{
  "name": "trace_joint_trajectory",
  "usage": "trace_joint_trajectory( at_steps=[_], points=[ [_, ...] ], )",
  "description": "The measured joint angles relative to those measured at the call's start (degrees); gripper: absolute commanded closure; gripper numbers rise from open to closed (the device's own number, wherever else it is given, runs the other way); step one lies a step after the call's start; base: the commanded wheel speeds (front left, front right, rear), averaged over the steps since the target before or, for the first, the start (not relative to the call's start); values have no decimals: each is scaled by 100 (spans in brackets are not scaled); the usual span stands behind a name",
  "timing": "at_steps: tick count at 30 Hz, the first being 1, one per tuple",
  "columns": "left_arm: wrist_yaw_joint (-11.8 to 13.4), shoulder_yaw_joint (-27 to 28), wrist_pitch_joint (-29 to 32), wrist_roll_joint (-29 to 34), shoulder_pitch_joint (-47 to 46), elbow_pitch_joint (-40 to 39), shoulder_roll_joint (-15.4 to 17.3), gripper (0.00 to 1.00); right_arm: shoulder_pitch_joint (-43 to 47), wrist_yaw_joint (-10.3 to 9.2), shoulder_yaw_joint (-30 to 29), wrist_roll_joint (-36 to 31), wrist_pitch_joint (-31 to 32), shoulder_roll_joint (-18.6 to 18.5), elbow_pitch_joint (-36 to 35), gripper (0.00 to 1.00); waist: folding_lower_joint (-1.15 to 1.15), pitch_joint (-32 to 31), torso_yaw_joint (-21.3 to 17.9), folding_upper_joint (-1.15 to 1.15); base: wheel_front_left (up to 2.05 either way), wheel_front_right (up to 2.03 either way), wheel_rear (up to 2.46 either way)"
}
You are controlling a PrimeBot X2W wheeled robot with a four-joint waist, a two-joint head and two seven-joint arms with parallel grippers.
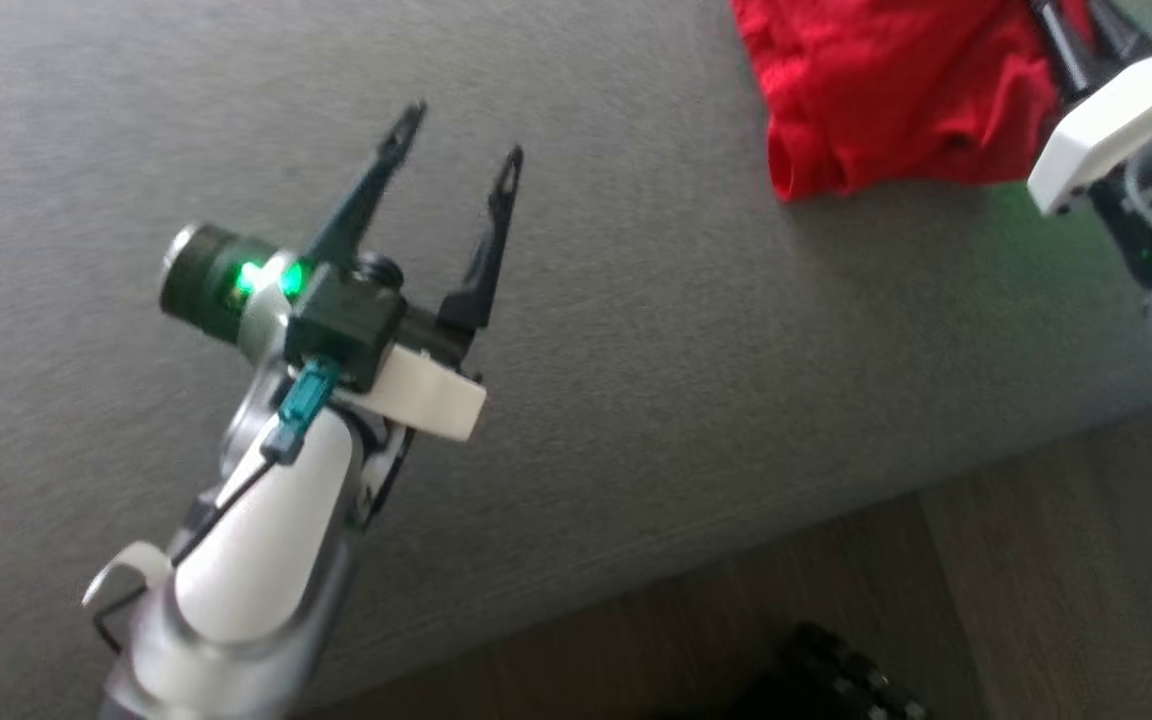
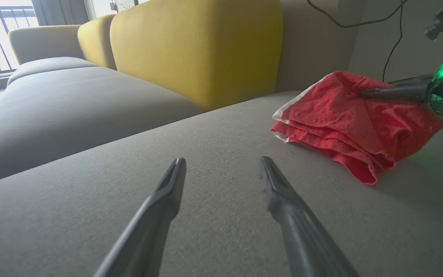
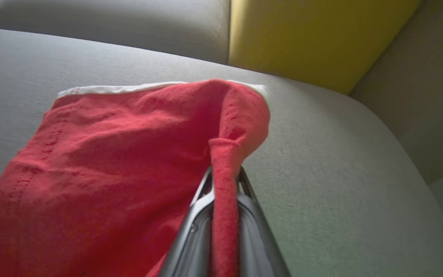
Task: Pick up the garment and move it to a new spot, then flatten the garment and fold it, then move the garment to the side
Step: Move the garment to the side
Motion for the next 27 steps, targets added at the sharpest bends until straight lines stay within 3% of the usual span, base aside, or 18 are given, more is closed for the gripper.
trace_joint_trajectory(
  at_steps=[9,18,27],
  points=[
    [-43,-33,0,109,-363,-65,155,0,-511,0,-29,65,-232,-141,372,100,0,637,-610,0,0,0,0],
    [-37,-55,1,115,-457,-324,225,0,-627,0,-503,-296,-254,-327,402,100,-1,879,-816,0,0,0,0],
    [-35,-141,59,115,-510,-450,264,0,-610,0,-1018,-826,-254,-321,85,100,-1,964,-774,0,0,0,0]
  ],
)
